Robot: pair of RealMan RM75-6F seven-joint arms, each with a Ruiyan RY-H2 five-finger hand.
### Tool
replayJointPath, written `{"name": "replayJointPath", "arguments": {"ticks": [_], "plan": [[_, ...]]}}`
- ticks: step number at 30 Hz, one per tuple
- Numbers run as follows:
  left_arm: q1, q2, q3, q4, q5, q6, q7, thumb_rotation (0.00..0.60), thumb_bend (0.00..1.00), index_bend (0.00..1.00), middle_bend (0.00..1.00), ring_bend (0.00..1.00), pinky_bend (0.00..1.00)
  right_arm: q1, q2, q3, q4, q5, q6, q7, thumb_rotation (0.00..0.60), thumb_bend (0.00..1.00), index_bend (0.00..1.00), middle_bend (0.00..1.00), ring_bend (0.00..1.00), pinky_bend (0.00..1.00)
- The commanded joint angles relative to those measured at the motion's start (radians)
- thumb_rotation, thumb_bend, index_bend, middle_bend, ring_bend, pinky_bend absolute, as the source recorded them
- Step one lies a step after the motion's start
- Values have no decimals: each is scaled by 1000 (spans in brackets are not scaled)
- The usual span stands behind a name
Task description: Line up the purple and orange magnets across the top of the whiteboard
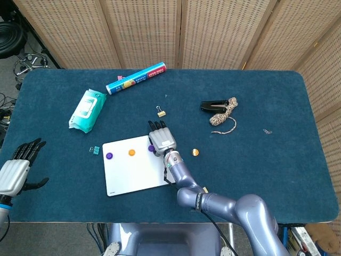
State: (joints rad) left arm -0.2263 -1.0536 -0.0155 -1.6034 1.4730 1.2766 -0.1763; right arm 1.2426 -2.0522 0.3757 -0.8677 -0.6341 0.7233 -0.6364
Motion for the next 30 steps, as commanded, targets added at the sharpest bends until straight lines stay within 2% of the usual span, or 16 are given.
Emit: {"name": "replayJointPath", "arguments": {"ticks": [1,7,12,24,30], "plan": [[0,0,0,0,1,0,1,600,196,0,0,0,0,-2,3,-2,-8,2,4,-4,600,454,565,0,0,0],[0,0,1,-1,1,-1,1,600,196,0,0,0,0,-5,9,-4,-20,8,9,-11,600,453,556,0,0,0],[0,0,0,-2,0,0,1,600,196,0,0,0,0,-8,15,-5,-26,15,1,-11,600,455,481,0,0,0],[0,-1,0,-2,0,0,3,600,197,0,0,0,0,-14,36,-12,-60,24,1,-12,600,462,457,0,0,0],[-1,-2,1,-2,-1,-3,6,600,197,0,0,0,0,-25,67,-15,-121,21,31,-18,600,467,441,0,0,0]]}}
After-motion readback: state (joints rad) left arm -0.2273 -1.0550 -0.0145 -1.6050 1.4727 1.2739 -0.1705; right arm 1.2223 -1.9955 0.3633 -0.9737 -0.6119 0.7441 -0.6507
